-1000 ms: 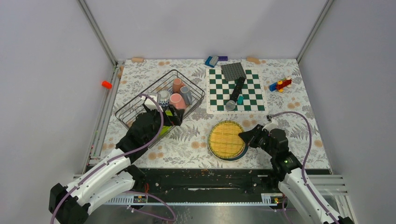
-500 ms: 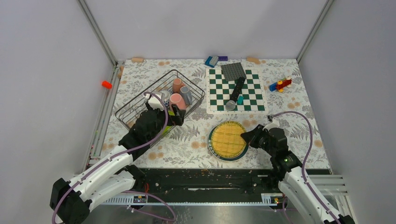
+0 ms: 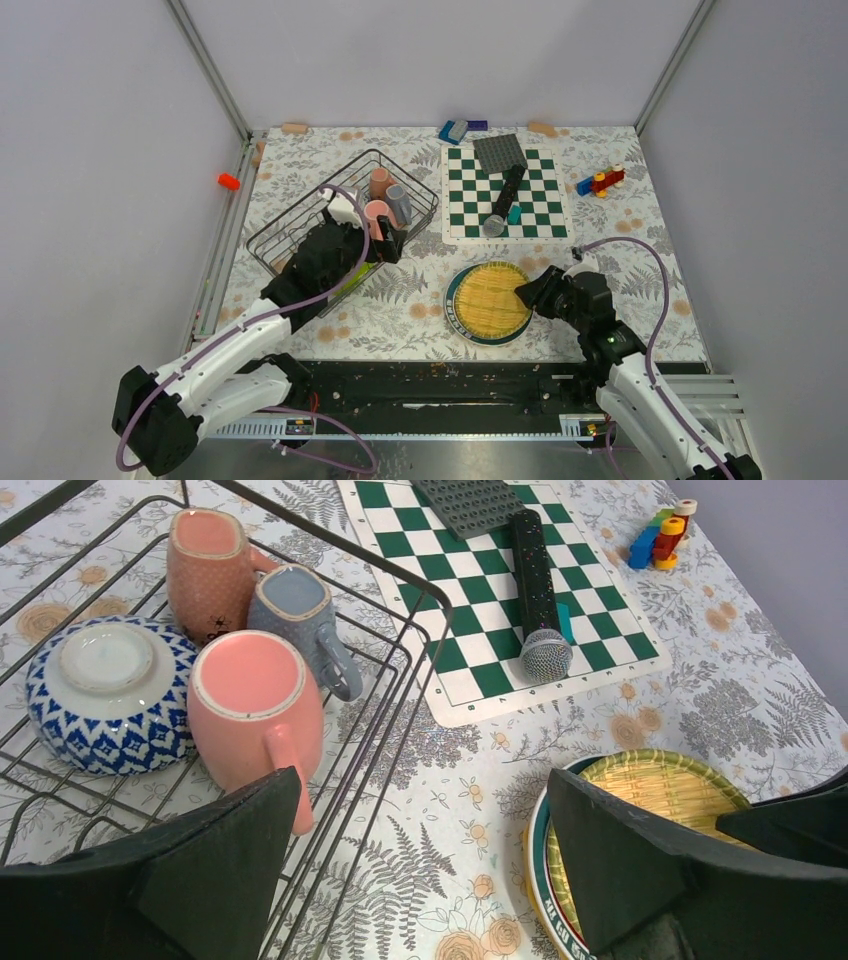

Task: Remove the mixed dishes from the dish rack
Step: Place the plate at the center of the board.

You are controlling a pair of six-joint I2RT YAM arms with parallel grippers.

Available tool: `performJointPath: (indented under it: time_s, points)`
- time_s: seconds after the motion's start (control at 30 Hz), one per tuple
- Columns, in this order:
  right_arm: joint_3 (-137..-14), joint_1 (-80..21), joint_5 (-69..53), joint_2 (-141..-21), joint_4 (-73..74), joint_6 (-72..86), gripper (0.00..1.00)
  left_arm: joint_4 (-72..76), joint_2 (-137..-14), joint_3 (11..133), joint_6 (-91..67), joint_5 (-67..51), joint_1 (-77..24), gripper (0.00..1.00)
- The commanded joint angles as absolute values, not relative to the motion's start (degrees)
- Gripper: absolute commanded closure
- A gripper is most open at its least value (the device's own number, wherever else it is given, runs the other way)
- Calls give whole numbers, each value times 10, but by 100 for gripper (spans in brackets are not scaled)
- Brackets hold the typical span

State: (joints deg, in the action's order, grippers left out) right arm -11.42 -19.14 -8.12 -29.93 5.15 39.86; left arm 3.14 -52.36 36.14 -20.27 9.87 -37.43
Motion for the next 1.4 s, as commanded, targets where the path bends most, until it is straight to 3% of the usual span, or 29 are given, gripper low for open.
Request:
performJointPath:
  time_s: [0.0,0.3,0.67,1.1,1.37]
  points:
    - [-148,-194,-71,-306,56,384,54,56,-532,392,-191,69,-374,1]
    - [-154,-195,-64,-316,65,374,20,72,-528,393,-172,34,-374,1]
    - [-151,-194,-69,-292,62,369,1,83,-533,402,-161,17,-374,1]
    - [-159,-195,13,-247,123,352,0,66,-598,546,-66,-59,-374,1]
    - [-162,-195,30,-235,123,330,1,-30,-648,671,106,-204,-374,1]
